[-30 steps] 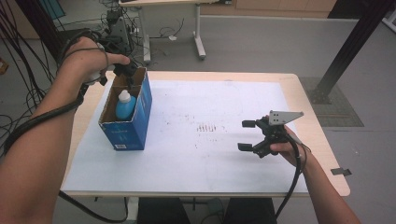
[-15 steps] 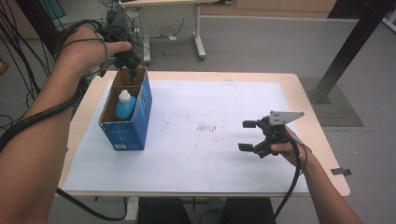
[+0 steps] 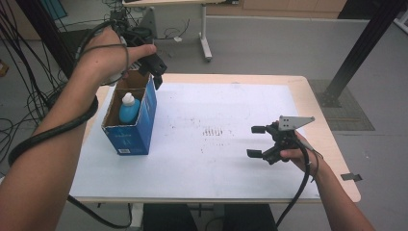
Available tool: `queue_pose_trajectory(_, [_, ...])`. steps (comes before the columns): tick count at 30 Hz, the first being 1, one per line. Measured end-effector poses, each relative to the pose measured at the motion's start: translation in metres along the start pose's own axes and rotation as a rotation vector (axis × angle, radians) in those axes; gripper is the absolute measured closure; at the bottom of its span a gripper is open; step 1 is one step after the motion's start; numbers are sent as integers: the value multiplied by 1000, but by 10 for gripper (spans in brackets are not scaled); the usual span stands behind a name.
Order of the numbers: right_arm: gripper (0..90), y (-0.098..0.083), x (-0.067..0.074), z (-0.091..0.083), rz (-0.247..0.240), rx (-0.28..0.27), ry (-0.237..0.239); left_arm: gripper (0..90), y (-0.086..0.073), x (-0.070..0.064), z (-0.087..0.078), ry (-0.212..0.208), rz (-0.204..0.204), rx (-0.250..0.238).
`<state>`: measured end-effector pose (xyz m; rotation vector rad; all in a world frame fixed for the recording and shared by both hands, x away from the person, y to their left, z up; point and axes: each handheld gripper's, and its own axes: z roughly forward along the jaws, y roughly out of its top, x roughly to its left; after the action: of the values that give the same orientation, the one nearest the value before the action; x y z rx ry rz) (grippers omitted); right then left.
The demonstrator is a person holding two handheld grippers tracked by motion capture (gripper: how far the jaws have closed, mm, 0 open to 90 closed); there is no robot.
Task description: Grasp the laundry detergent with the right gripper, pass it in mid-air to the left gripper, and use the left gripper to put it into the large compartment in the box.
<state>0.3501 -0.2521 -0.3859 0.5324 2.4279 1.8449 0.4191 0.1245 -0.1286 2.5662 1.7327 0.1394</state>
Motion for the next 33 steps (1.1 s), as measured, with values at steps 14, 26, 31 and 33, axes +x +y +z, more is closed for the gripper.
queue_pose_trajectory(14, [31,2,4,-3,0,-14,-13,49,4,-60,18,-38,153,8])
queue_pose_trajectory(26, [31,-1,2,-6,2,-16,-17,49,7,-85,46,-81,203,27])
queue_pose_trajectory(31, [31,-1,2,-6,3,-14,-17,49,8,-94,65,-100,218,53])
queue_pose_trajectory(33, [31,-2,2,-6,3,-13,-18,49,8,-96,72,-97,225,62])
